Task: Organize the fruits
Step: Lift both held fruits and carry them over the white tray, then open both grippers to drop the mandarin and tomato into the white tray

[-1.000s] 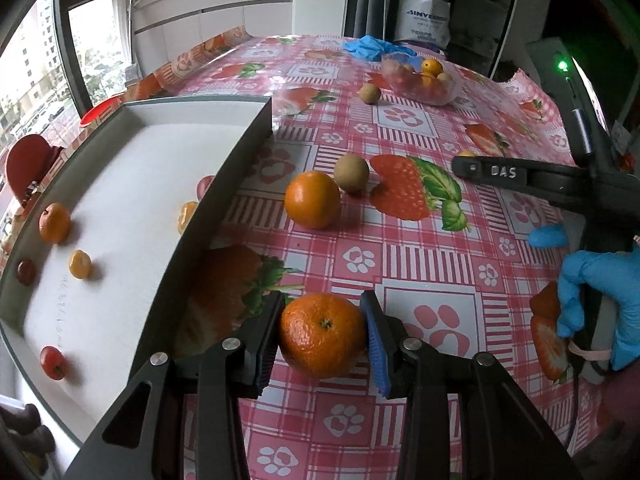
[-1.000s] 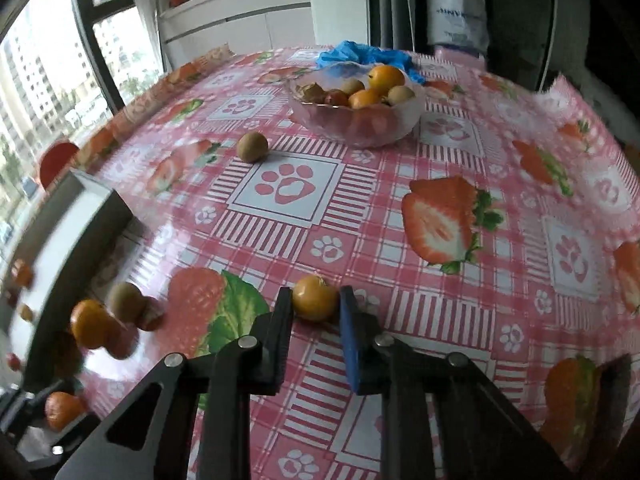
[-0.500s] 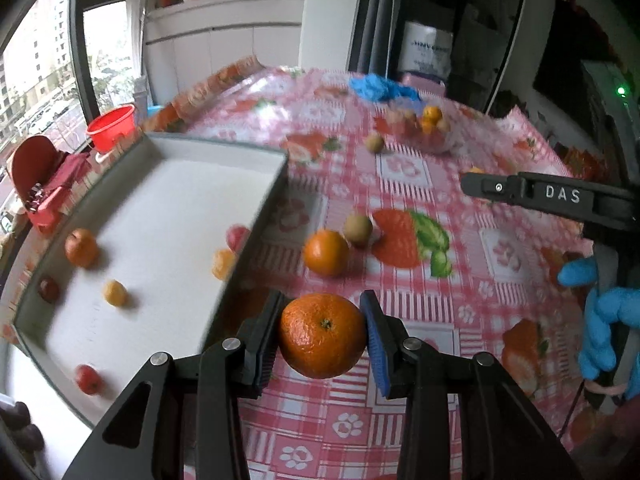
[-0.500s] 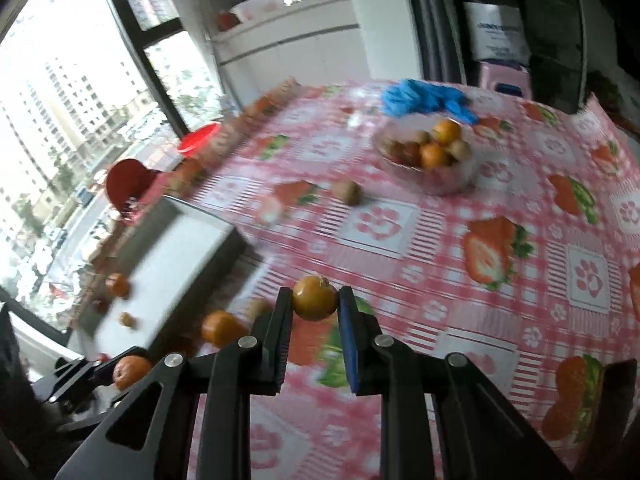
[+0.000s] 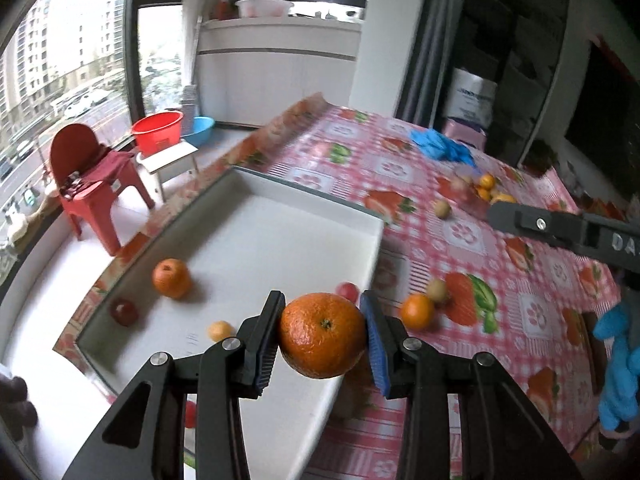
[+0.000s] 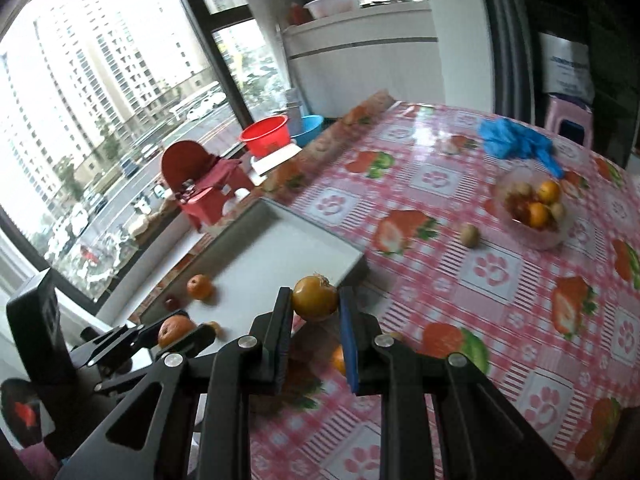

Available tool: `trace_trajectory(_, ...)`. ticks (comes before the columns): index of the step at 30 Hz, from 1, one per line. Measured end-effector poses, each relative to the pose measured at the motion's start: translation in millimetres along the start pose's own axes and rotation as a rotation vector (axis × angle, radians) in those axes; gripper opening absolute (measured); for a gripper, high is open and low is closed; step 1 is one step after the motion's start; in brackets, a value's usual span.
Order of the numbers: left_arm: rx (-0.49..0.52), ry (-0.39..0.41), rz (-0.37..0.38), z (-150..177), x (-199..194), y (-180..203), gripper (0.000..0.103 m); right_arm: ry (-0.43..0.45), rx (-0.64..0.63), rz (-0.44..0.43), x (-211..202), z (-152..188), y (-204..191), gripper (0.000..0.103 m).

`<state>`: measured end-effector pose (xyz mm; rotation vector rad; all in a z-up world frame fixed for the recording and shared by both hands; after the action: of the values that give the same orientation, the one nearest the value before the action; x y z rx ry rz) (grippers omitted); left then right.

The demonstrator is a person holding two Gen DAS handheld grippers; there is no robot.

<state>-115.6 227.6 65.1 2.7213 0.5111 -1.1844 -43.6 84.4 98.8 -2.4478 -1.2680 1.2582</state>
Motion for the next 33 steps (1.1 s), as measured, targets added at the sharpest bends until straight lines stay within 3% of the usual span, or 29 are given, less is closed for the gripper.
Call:
trace_trajectory(15,-0.089,-0.063,-0.080,11,41,-48,0.040,-0.182,-0.049,-0.054,84,17,-41,0.024)
trace_trajectory(28,-0.079,-0.070,-0.105,17,54,-58,0.041,-0.271,-0.016,-0.054,116,31,-38,0.026)
trace_trajectory(31,-0.072,-0.072,-0.121,17,55,-59,0.055,-0.266,0.001,-0.055,115,30,-35,0.030)
trace_trajectory(32,-0.072,-0.071,-0.132,17,56,-59,0.070,-0.262,0.004,-0.056,114,29,-34,0.040)
trace_trajectory(33,-0.077,-0.063,-0.133,18,54,-60,0.078,-0.256,0.006,-0.047,113,28,-33,0.052)
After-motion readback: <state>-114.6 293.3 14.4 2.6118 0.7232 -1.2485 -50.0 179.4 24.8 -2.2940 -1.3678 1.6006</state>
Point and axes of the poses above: each gripper's, at about its wrist camera, not at the fingertips, and x roughly the way its jaws point, y to its right, z to its underside, the point moved 4 cm from there along x, roughly the way its jaws point, and after that the axes turned 12 degrees about -z, right-handed, at the moved point
